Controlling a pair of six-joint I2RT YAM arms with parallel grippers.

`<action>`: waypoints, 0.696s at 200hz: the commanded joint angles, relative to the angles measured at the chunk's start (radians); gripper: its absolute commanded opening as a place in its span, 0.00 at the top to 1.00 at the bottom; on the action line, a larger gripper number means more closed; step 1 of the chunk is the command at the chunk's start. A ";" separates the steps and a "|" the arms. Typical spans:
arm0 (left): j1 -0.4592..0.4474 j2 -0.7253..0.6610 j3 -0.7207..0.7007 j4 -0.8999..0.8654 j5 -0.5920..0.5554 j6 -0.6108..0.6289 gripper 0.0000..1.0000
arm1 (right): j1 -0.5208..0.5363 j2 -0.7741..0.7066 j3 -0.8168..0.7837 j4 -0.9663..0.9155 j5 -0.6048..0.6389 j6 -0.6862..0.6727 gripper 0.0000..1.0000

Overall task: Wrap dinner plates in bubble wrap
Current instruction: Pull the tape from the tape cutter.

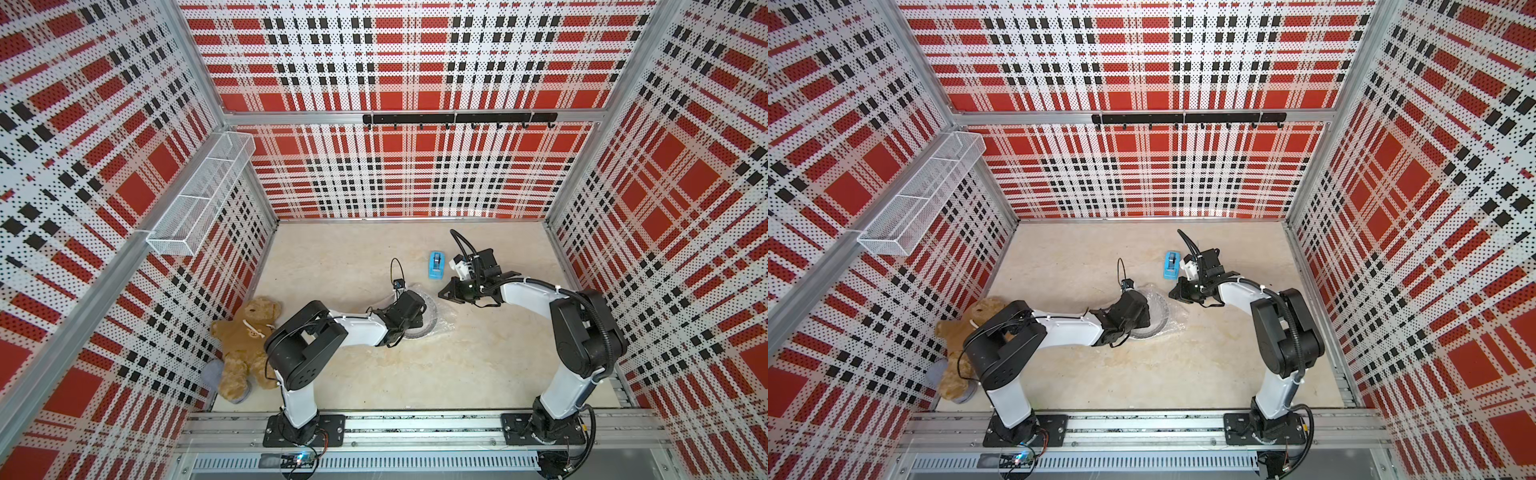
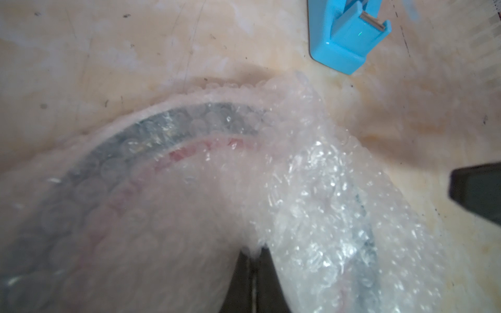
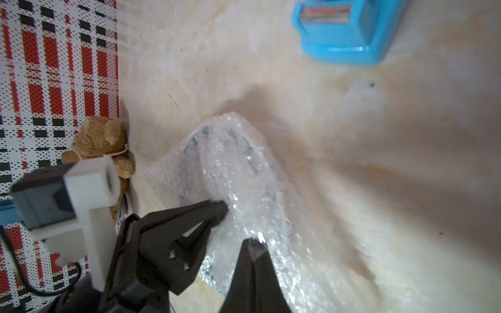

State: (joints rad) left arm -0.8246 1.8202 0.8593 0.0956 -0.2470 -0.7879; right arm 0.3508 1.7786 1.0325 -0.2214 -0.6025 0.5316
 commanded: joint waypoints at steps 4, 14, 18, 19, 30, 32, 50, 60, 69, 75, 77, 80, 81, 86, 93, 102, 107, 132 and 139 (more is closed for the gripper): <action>-0.019 0.099 -0.062 -0.212 0.125 0.008 1.00 | 0.000 0.040 -0.022 0.024 -0.022 -0.034 1.00; -0.019 0.100 -0.062 -0.212 0.125 0.007 1.00 | 0.000 0.050 -0.030 0.027 -0.021 -0.040 1.00; -0.019 0.100 -0.062 -0.212 0.125 0.007 1.00 | 0.000 0.053 -0.033 0.029 -0.020 -0.041 1.00; -0.019 0.100 -0.062 -0.211 0.125 0.007 1.00 | 0.000 0.055 -0.034 0.030 -0.020 -0.041 1.00; -0.019 0.100 -0.062 -0.212 0.124 0.007 1.00 | 0.000 0.071 -0.038 0.042 -0.022 -0.043 1.00; -0.019 0.100 -0.062 -0.211 0.125 0.007 1.00 | 0.000 0.074 -0.039 0.045 -0.023 -0.043 1.00; -0.019 0.100 -0.060 -0.211 0.126 0.009 1.00 | 0.000 0.108 -0.033 0.063 -0.028 -0.037 1.00; -0.021 0.101 -0.061 -0.211 0.127 0.009 1.00 | 0.000 0.120 -0.028 0.079 -0.032 -0.027 1.00; -0.022 0.100 -0.061 -0.211 0.126 0.009 1.00 | -0.001 0.130 -0.022 0.088 -0.036 -0.021 1.00; -0.021 0.100 -0.062 -0.211 0.124 0.008 1.00 | 0.000 0.135 -0.018 0.092 -0.041 -0.019 1.00; -0.021 0.100 -0.062 -0.211 0.125 0.007 1.00 | 0.000 0.135 -0.017 0.094 -0.040 -0.018 1.00; -0.021 0.100 -0.062 -0.211 0.124 0.007 1.00 | 0.000 0.138 -0.016 0.094 -0.042 -0.017 1.00; -0.021 0.100 -0.062 -0.211 0.125 0.008 1.00 | 0.000 0.139 -0.016 0.094 -0.044 -0.017 1.00; -0.020 0.100 -0.062 -0.212 0.126 0.007 1.00 | -0.001 0.140 -0.014 0.092 -0.046 -0.018 1.00; -0.021 0.101 -0.062 -0.211 0.124 0.007 1.00 | 0.000 0.138 -0.015 0.090 -0.046 -0.021 1.00; -0.019 0.102 -0.062 -0.211 0.124 0.007 1.00 | 0.000 0.125 -0.020 0.088 -0.037 -0.023 1.00; -0.020 0.102 -0.062 -0.211 0.125 0.007 1.00 | 0.000 0.111 -0.023 0.086 -0.028 -0.025 0.98; -0.019 0.103 -0.062 -0.211 0.124 0.007 1.00 | 0.000 0.035 -0.047 0.071 0.030 -0.040 0.72; -0.019 0.103 -0.062 -0.211 0.125 0.009 1.00 | -0.001 0.022 -0.051 0.057 0.043 -0.048 0.64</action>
State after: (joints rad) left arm -0.8246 1.8210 0.8593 0.0986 -0.2447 -0.7849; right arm 0.3481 1.8786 0.9966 -0.1577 -0.6064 0.5087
